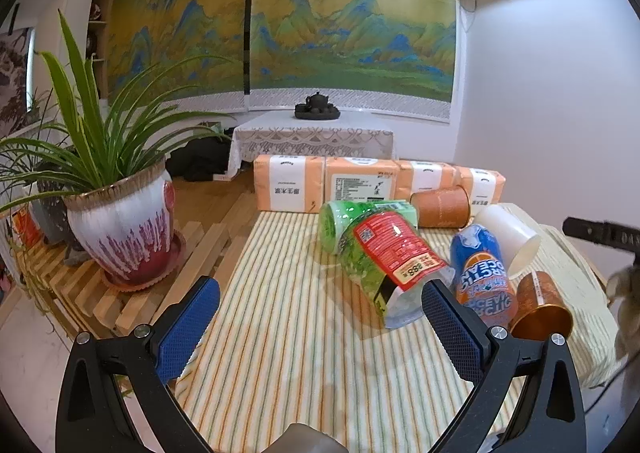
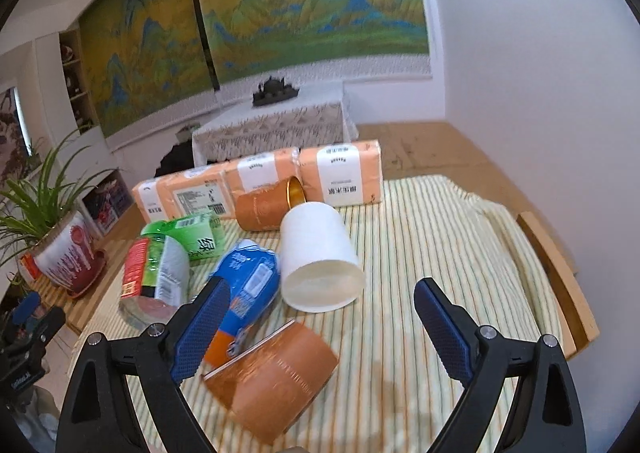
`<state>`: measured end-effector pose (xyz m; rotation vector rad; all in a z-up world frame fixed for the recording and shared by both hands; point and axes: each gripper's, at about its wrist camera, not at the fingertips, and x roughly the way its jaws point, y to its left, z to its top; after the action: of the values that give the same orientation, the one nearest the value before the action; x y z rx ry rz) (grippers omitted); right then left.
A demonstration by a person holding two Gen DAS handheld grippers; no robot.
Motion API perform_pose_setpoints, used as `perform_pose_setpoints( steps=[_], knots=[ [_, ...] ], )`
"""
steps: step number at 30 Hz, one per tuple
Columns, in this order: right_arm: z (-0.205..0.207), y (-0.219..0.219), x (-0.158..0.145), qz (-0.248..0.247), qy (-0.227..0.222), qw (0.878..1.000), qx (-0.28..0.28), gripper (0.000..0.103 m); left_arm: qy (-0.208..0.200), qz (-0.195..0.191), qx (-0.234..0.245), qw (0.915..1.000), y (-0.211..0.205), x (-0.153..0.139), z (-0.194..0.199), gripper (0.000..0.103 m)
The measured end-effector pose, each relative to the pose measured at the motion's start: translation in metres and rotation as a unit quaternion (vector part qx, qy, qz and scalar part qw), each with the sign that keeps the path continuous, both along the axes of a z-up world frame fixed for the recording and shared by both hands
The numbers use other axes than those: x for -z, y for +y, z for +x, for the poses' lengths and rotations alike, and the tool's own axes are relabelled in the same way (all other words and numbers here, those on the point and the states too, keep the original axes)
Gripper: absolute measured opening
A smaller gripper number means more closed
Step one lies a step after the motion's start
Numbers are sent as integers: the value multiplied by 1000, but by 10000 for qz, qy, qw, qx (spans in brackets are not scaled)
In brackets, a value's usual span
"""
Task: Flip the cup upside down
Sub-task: 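Move the right gripper to the white paper cup and close on it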
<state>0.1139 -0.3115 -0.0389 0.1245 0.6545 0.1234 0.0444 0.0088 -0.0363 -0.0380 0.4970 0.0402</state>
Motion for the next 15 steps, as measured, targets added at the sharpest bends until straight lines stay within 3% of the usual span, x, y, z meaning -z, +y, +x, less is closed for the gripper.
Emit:
perform_pose_setpoints(
  steps=[6, 9, 15],
  knots=[
    [54, -10, 6, 55, 744, 9963, -421, 91, 70, 39, -59, 10000, 5, 5, 2, 102],
    [82, -16, 15, 391, 1229, 9901, -555, 91, 70, 68, -107, 9999, 7, 5, 1, 102],
    [112, -13, 27, 531, 1710, 9810, -747, 91, 83, 80, -211, 9997, 17, 5, -1, 102]
  ],
)
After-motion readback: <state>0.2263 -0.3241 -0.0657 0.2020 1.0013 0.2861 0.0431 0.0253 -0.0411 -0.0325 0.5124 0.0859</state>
